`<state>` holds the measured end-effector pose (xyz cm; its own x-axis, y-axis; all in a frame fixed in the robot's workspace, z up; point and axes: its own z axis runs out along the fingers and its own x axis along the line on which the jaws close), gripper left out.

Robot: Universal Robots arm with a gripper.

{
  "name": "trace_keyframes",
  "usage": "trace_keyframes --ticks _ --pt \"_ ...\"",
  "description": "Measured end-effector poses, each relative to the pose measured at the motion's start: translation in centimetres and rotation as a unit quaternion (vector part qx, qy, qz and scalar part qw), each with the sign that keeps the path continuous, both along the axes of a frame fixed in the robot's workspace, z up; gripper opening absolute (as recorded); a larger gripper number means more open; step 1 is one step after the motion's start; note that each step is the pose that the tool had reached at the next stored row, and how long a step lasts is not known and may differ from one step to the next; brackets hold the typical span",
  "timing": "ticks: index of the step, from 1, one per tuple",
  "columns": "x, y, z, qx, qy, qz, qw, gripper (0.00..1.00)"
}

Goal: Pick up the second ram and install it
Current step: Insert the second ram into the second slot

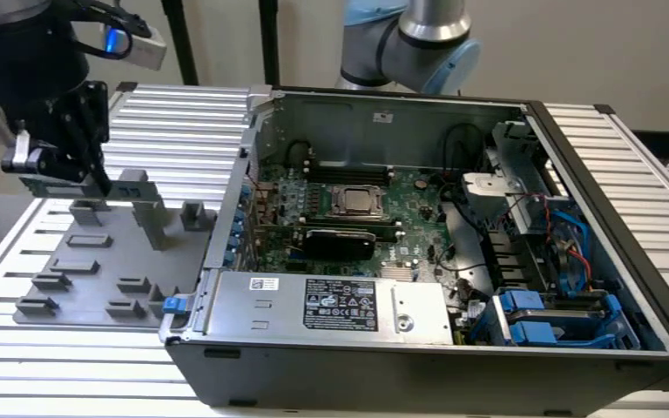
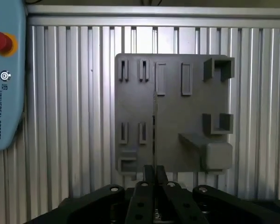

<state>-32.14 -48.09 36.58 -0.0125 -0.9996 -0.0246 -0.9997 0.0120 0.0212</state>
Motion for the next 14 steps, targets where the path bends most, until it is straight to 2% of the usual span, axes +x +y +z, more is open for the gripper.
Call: trace_keyframes --ticks 3,7,10,14 --pt "1.4 0.00 1.29 0.0012 0.0000 0.000 1.0000 0.00" --pt "3.2 0.00 2.49 0.0013 0.0002 0.000 1.0000 0.00" --pt "4.5 0.01 2.92 0.0013 0.0002 0.000 1.0000 0.00" --pt "6.4 0.06 3.03 0.0013 0.0001 0.000 1.0000 0.00"
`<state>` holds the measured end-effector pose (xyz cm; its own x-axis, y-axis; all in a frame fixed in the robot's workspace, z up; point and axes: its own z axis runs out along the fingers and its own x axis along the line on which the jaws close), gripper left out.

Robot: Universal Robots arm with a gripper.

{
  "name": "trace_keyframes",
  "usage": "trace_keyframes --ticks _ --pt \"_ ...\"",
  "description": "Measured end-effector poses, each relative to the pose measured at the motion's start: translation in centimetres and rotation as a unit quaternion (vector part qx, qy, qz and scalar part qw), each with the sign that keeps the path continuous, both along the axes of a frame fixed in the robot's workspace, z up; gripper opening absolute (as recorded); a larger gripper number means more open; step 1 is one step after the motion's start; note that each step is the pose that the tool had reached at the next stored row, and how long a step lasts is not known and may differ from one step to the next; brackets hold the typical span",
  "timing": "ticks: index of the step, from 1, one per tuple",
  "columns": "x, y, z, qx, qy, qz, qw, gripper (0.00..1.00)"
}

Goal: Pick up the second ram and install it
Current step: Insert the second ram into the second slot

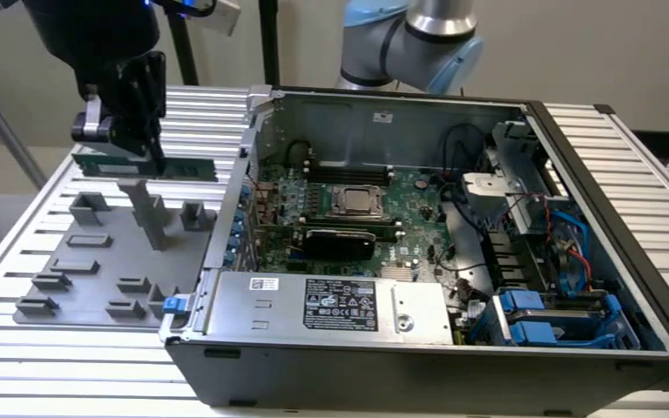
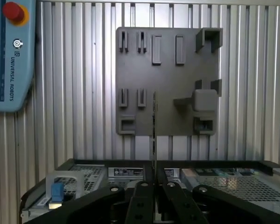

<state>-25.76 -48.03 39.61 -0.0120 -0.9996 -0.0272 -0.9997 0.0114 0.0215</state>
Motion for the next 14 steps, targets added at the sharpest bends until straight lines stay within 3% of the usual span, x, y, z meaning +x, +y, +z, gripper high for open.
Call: trace_keyframes --ticks 14 --pt "6.4 0.36 0.04 0.0002 0.0000 0.000 1.0000 0.00"
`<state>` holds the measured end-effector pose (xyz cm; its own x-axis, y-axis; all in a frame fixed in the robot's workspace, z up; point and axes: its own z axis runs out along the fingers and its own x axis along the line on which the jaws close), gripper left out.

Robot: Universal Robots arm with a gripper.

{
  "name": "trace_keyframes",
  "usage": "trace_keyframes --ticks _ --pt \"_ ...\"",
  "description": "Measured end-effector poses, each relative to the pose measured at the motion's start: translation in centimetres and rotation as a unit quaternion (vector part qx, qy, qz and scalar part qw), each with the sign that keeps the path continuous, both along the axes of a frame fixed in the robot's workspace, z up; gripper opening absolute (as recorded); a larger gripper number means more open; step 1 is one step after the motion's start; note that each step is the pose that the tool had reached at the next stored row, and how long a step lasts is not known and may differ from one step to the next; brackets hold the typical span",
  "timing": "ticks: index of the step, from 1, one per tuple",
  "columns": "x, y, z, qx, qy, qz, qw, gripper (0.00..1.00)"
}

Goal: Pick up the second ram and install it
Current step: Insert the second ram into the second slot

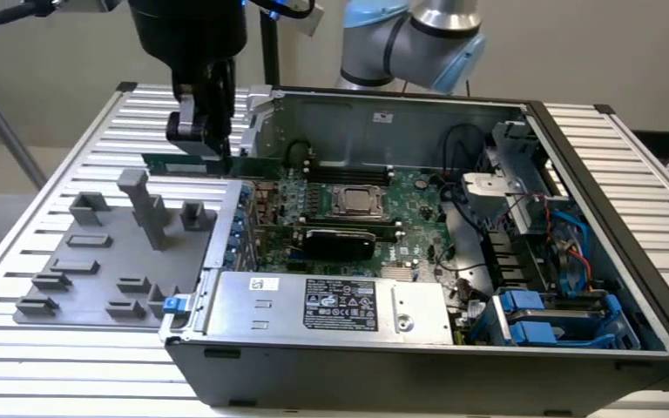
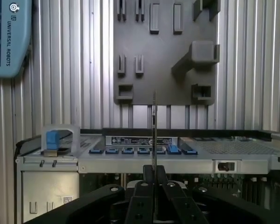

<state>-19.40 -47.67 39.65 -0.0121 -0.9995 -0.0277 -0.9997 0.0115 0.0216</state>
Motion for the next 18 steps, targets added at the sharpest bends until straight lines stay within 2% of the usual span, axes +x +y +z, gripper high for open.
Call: trace_keyframes --ticks 11,15,18 --pt "5.0 0.53 -0.01 0.0004 0.0000 0.000 1.0000 0.00" --pt "6.8 0.99 -0.08 0.0004 0.0000 0.000 1.0000 0.00" --pt "8.1 1.56 -0.26 0.0004 0.0000 0.000 1.0000 0.00"
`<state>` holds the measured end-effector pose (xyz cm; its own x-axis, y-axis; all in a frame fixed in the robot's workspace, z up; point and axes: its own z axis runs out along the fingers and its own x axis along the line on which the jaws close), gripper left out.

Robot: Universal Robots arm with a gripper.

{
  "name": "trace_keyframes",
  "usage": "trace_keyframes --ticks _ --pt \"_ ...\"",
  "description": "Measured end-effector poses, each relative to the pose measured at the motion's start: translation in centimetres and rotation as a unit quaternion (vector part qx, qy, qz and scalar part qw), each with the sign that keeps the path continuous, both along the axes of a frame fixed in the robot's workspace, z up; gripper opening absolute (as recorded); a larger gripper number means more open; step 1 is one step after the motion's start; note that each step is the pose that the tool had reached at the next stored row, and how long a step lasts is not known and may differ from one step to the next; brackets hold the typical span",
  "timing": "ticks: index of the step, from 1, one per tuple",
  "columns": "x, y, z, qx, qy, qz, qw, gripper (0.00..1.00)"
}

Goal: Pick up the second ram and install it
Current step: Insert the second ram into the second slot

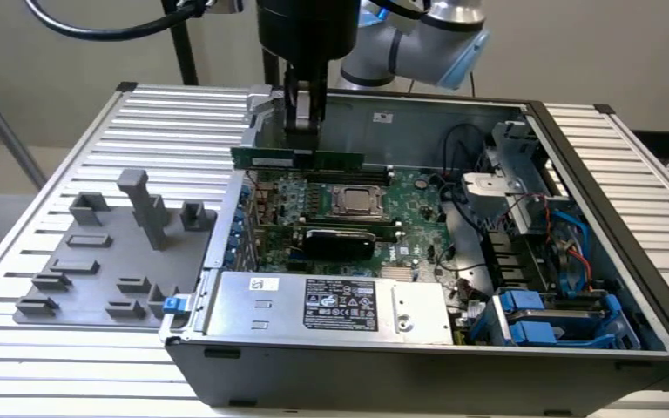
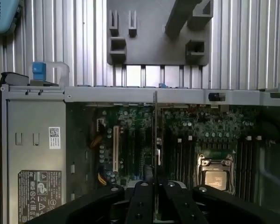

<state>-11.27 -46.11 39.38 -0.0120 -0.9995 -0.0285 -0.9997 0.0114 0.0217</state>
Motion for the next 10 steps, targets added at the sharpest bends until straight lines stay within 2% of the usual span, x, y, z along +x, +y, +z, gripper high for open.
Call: trace_keyframes --ticks 4,10 --pt "1.4 1.19 -0.52 0.0000 0.0000 0.000 1.0000 0.00" --pt "2.8 3.48 -1.61 0.0000 0.0000 0.000 1.0000 0.00"
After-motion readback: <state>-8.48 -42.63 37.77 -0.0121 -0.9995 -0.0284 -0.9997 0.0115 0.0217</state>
